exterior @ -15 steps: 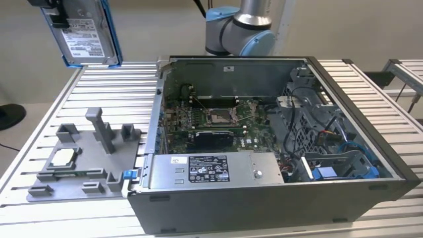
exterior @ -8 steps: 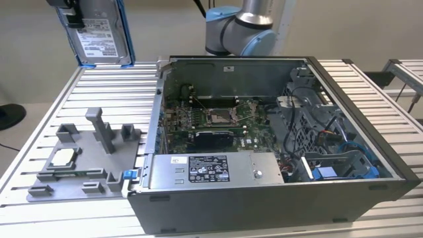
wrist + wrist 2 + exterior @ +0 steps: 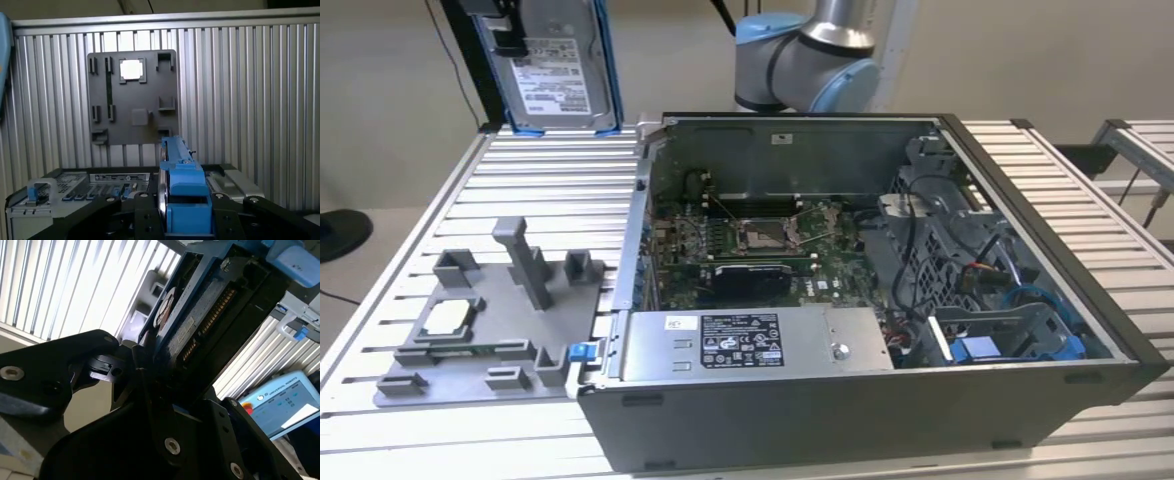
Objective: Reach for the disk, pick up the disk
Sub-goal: 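Pick up the disk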
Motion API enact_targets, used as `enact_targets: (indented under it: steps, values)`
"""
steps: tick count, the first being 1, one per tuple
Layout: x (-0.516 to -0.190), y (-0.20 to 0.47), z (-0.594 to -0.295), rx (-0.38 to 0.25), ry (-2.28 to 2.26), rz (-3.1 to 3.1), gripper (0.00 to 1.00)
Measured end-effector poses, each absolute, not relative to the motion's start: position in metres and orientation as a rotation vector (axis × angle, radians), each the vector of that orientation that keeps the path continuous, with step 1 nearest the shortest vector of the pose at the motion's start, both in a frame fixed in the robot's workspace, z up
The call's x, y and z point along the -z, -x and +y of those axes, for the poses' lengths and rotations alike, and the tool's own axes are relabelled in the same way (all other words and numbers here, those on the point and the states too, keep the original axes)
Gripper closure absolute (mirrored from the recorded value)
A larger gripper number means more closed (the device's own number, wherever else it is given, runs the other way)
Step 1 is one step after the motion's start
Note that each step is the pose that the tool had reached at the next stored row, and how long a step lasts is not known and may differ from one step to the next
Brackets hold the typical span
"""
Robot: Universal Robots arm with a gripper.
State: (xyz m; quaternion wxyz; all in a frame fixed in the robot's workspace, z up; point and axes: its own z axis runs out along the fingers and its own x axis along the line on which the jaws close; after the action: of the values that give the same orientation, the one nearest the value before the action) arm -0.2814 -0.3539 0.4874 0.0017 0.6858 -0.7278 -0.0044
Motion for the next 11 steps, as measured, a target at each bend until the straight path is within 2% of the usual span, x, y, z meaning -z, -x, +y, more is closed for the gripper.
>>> enact_targets:
  steps: [11]
  values:
    - [-0.487, 0.233, -0.354, 0.018, -2.150, -2.282, 1.00]
